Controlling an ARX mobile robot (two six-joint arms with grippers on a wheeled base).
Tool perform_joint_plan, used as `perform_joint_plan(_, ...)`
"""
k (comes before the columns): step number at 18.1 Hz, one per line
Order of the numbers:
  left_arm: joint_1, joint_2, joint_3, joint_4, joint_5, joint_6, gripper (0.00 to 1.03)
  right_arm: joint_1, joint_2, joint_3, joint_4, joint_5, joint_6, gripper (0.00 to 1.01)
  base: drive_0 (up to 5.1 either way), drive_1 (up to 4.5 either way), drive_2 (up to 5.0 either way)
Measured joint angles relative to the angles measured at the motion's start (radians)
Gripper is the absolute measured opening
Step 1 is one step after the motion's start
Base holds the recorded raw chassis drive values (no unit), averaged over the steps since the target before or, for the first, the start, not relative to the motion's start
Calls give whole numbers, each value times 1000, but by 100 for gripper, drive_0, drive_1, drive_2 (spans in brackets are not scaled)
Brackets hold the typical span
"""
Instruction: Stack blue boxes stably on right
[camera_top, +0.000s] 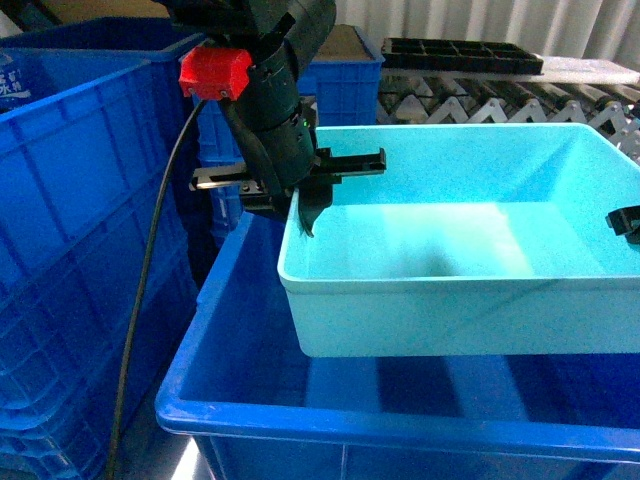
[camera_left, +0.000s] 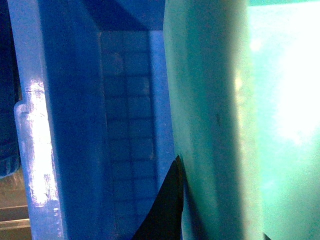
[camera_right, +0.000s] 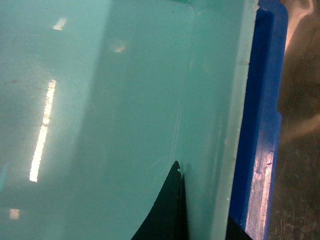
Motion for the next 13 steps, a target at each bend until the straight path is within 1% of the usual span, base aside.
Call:
perform_joint_plan(2,0,0,0,0,0,0,5,0,0,0,0,0,0,2,0,0,0)
perform_joint_plan(3,0,0,0,0,-1,0,6,0,0,0,2,6,-13,8,0,0,0)
perform_joint_plan(4,0,0,0,-9,-16,16,15,0,0,0,14,23,-34,17,0,0,0)
perform_joint_plan(5,0,0,0,-13,-30,33,26,-1,-1,1,19,24,-48,28,0,0,0)
perform_joint_plan(7,0,0,0,-13,-30,39,35,-1,-2,1,17,25,-51,35,0,0,0)
perform_joint_plan(8,0,0,0,-13,-30,42,39,-1,-2,1,17,26,-53,41,0,0,0)
perform_joint_plan(9,0,0,0,-12,-30,45,42,-1,-2,1,17,27,-53,43,0,0,0)
perform_joint_plan(13,0,0,0,-13,-32,54,59,-1,-2,1,17,27,-60,61,0,0,0)
